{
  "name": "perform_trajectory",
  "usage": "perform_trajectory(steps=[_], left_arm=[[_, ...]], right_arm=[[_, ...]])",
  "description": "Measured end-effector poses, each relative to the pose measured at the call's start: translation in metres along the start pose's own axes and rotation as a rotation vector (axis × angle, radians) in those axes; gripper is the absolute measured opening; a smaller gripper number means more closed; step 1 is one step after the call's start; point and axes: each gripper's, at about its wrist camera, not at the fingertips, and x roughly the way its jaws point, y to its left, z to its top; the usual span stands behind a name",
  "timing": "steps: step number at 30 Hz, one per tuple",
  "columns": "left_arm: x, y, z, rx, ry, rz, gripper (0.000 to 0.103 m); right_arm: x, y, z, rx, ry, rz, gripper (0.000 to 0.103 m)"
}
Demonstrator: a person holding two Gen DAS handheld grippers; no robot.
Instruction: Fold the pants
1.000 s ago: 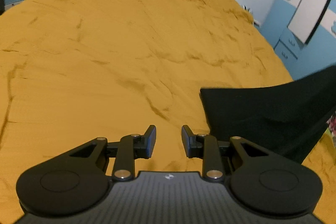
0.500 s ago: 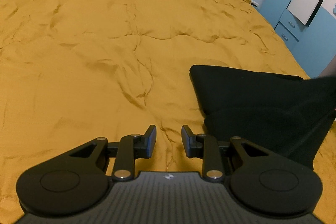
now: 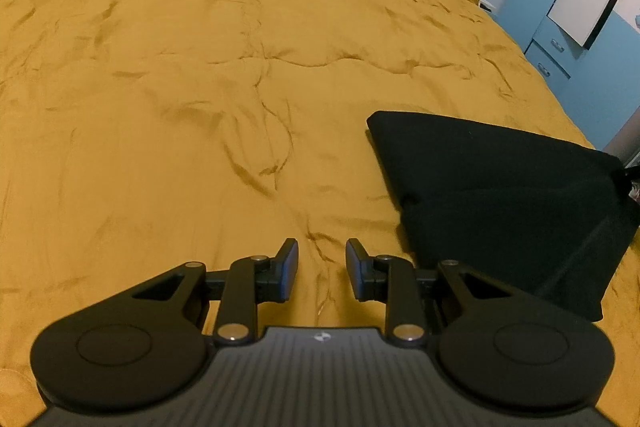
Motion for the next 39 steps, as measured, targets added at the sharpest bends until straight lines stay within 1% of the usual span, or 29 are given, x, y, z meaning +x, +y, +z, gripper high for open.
perform_trajectory(steps=[2,4,5,6,8,10,12,15,16,18,20,22,23,26,28,30,32,35,37,39], left_arm=[[0.001,0.001,0.000,-0.008,0.000,-0.002,0.033],[0.003,0.003,-0.002,-0.022,0.004,-0.005,0.033],[0.004,0.002,-0.003,-0.024,0.006,-0.007,0.033],[0.004,0.002,-0.004,-0.023,0.006,-0.008,0.033],[0.004,0.001,-0.005,-0.015,0.009,-0.006,0.033],[0.004,0.003,-0.005,-0.019,0.004,-0.006,0.033],[0.005,0.005,-0.004,-0.036,0.001,-0.009,0.033],[0.007,0.006,-0.002,-0.059,-0.004,-0.009,0.033],[0.007,0.006,-0.002,-0.067,-0.006,-0.012,0.033],[0.007,0.006,-0.001,-0.081,-0.006,-0.023,0.033],[0.006,0.006,0.000,-0.081,-0.009,-0.026,0.033],[0.002,0.005,0.001,-0.068,-0.020,-0.038,0.033],[0.000,0.004,0.001,-0.053,-0.024,-0.050,0.033],[-0.006,-0.006,-0.003,0.016,-0.026,-0.084,0.033],[-0.011,-0.016,-0.009,0.081,-0.033,-0.102,0.033],[-0.015,-0.029,-0.018,0.172,-0.033,-0.108,0.033],[-0.016,-0.043,-0.028,0.273,-0.029,-0.099,0.033],[-0.014,-0.059,-0.040,0.381,-0.011,-0.082,0.033],[-0.013,-0.067,-0.045,0.434,-0.018,-0.061,0.033],[-0.013,-0.074,-0.048,0.483,-0.019,-0.059,0.033]], right_arm=[[0.007,-0.002,0.000,-0.009,0.002,-0.007,0.000],[0.010,-0.001,-0.007,-0.024,0.005,-0.060,0.001],[0.010,-0.002,-0.008,-0.023,-0.001,-0.093,0.006],[0.009,-0.003,-0.008,-0.022,-0.011,-0.134,0.006],[0.003,-0.007,-0.008,-0.004,-0.034,-0.152,0.006],[-0.010,-0.016,-0.008,0.045,-0.088,-0.116,0.006],[-0.018,-0.023,-0.007,0.111,-0.125,-0.024,0.007],[-0.009,-0.028,-0.002,0.221,-0.100,0.114,0.009],[-0.003,-0.027,-0.001,0.239,-0.093,0.130,0.009],[0.016,-0.022,0.002,0.265,-0.073,0.107,0.009],[0.031,-0.015,0.003,0.280,-0.063,0.049,0.007],[0.032,-0.006,0.002,0.276,-0.095,0.001,0.008],[0.028,0.000,0.000,0.255,-0.112,0.002,0.013],[0.005,0.020,-0.008,0.184,-0.164,0.034,0.013],[-0.012,0.038,-0.016,0.134,-0.188,0.086,0.013],[-0.027,0.061,-0.027,0.075,-0.192,0.145,0.013],[-0.038,0.089,-0.039,0.022,-0.180,0.213,0.013],[-0.051,0.133,-0.054,-0.050,-0.171,0.312,0.013],[-0.058,0.160,-0.065,-0.094,-0.172,0.352,0.013],[-0.065,0.186,-0.076,-0.152,-0.188,0.372,0.013]])
